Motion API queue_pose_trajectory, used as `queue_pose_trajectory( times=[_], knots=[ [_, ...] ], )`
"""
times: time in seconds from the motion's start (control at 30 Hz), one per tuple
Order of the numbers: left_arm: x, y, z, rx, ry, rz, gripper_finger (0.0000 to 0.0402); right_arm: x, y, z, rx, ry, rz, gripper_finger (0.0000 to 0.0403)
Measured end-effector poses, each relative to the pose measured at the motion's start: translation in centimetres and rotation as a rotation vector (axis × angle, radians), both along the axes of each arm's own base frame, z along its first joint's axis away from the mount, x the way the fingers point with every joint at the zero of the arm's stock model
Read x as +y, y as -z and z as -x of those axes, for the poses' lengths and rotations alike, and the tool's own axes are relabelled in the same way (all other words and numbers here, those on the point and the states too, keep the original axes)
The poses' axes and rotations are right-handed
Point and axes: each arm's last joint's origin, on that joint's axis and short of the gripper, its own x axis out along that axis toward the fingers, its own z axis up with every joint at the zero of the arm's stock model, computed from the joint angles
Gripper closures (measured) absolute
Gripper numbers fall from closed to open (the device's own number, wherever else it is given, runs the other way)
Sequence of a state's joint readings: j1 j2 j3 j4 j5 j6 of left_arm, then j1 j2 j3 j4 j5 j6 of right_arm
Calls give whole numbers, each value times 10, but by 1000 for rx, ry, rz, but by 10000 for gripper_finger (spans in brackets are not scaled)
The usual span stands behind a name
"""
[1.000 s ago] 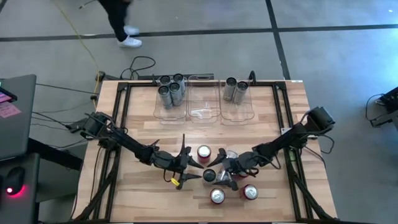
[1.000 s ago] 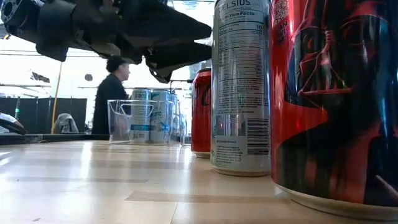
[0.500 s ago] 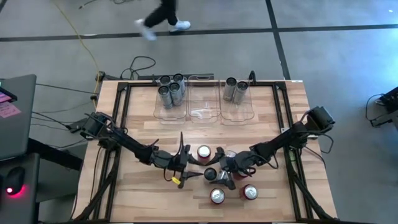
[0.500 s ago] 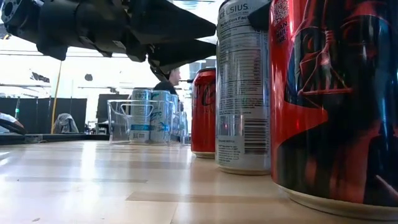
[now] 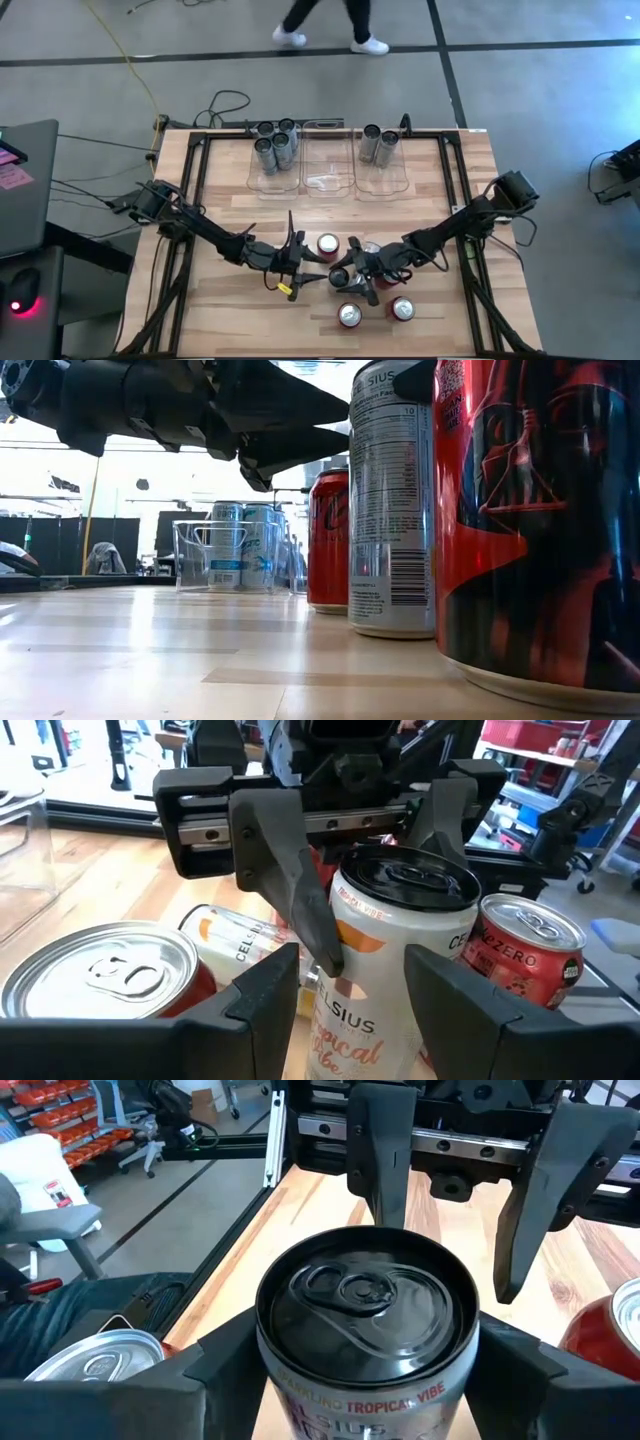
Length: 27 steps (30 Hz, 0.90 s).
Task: Sort soda cans
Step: Put the white-yellow soda can into the right transparent bin
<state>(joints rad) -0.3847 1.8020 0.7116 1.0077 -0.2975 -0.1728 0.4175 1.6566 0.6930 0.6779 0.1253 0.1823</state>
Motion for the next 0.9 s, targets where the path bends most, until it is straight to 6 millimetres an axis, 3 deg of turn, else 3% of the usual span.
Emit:
queue_pose_trajectory(
  times=[0.43,0.9],
  knots=[
    [5,-17,8,48,-71,-21,224,5,-5,5,-11,-22,32,120],
    [5,-22,13,69,-141,-4,223,-8,-57,31,-81,5,89,120]
  ],
)
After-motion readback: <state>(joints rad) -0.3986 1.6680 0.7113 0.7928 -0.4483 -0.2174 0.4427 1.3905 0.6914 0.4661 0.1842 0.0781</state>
